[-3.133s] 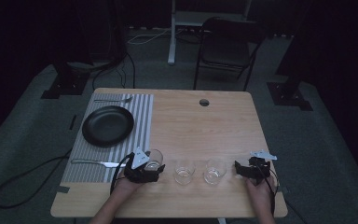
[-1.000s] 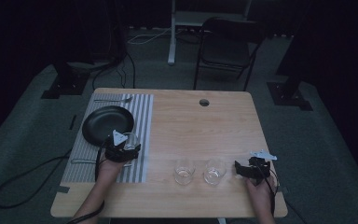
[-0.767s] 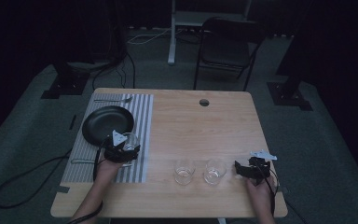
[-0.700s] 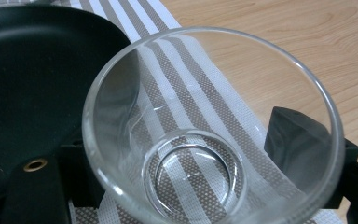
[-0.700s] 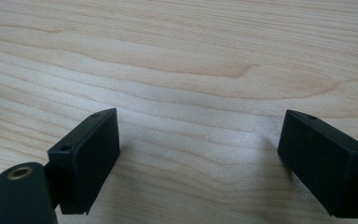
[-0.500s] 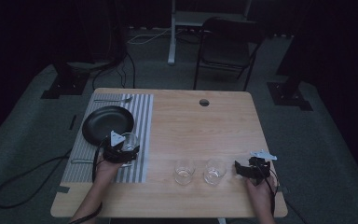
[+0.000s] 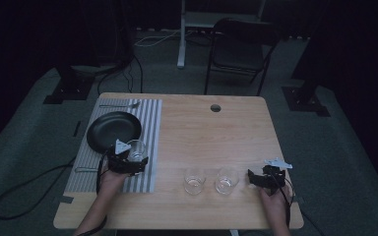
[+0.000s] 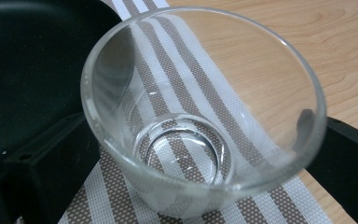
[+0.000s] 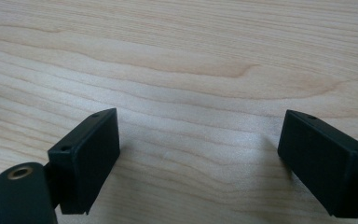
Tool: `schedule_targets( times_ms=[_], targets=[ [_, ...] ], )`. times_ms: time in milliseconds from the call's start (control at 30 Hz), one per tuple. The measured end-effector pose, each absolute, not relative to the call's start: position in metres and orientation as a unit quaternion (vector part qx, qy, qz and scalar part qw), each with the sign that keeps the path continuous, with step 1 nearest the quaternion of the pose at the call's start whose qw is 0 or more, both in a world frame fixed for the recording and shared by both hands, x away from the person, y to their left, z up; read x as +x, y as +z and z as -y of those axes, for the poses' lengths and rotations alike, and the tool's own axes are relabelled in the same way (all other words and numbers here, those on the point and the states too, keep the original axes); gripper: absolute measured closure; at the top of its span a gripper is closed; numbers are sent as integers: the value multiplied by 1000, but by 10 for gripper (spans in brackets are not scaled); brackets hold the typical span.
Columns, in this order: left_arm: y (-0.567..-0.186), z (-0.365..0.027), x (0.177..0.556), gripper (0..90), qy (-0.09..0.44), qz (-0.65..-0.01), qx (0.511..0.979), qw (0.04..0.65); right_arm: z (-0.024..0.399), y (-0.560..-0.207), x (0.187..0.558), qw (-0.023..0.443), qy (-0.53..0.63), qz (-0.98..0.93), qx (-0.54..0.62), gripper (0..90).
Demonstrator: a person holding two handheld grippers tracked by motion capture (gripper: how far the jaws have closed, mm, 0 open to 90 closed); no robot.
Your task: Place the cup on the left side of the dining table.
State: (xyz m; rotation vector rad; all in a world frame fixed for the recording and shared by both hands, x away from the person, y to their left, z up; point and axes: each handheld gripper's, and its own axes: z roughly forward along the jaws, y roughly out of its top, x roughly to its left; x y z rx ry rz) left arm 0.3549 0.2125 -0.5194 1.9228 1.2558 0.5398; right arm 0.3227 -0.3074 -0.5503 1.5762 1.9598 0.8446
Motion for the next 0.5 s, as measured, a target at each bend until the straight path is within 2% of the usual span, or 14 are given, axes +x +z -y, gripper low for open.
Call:
schedule_targets(
  times_ms=[500],
  targets=[
    [-522, -223, 335, 3, 209, -497, 758, 367, 307, -550, 323, 242, 308, -717, 576, 123]
  ],
)
